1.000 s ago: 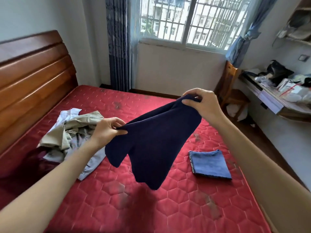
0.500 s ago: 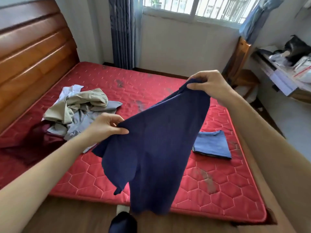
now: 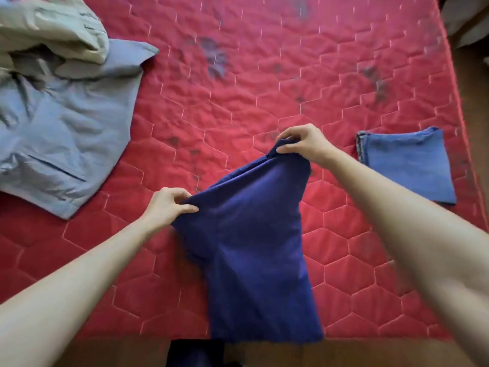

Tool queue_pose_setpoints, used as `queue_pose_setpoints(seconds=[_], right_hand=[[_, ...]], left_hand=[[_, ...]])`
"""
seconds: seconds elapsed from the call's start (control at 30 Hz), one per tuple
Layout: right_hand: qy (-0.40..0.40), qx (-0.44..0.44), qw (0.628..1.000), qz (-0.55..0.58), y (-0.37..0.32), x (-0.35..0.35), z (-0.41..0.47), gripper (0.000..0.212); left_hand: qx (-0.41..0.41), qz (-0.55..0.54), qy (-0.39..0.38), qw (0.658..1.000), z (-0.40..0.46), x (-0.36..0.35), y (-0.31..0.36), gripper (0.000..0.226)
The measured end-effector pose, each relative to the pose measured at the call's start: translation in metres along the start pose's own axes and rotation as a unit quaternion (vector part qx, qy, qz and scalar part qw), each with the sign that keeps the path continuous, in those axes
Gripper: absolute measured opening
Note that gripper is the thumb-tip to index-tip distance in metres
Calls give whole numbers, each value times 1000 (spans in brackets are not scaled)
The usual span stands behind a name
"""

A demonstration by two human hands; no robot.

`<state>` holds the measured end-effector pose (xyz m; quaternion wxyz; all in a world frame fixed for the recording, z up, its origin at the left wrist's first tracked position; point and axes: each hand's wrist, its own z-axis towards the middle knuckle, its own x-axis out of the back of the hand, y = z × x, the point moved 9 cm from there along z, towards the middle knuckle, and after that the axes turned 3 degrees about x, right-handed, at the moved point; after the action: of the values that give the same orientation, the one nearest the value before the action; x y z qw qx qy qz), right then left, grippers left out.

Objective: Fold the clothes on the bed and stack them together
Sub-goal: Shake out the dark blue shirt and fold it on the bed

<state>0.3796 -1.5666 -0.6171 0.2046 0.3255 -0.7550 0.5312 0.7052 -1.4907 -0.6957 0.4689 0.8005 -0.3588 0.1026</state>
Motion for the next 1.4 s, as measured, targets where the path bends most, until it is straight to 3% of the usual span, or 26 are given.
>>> queue_pose_setpoints(seconds=[0.2, 0.27, 0.33, 0.4, 0.47, 0.57, 0.87, 1.1, 1.4], right_hand=[[-34, 10, 999, -15, 4, 10, 113, 15], [-6, 23, 999, -24, -5, 31, 153, 16], [66, 29, 996, -56, -14, 58, 198, 23], [129, -3, 986, -102, -15, 79, 237, 44], [150, -63, 975, -151, -5, 83, 263, 61], [145, -87, 968, -187, 9, 55, 268, 61], [96, 27, 959, -264, 54, -93, 108, 58], [50, -29, 955, -289, 141, -157, -60, 59], [83, -15, 968, -237, 160, -211, -224, 58]], left_hand=[[-9, 7, -19, 1000, 103, 34, 16, 12], [-31, 8, -5, 999, 140, 58, 39, 12], [-63, 31, 50, 996, 179, 86, 66, 13], [-78, 115, 136, 981, 214, 111, 88, 28], [-63, 212, 184, 958, 239, 120, 102, 47], [-70, 266, 201, 940, 248, 102, 115, 57], [-131, 325, 147, 925, 132, -59, 54, 68], [-96, 332, 115, 931, 11, -140, -38, 56], [-27, 260, 135, 956, -107, -181, -74, 59]])
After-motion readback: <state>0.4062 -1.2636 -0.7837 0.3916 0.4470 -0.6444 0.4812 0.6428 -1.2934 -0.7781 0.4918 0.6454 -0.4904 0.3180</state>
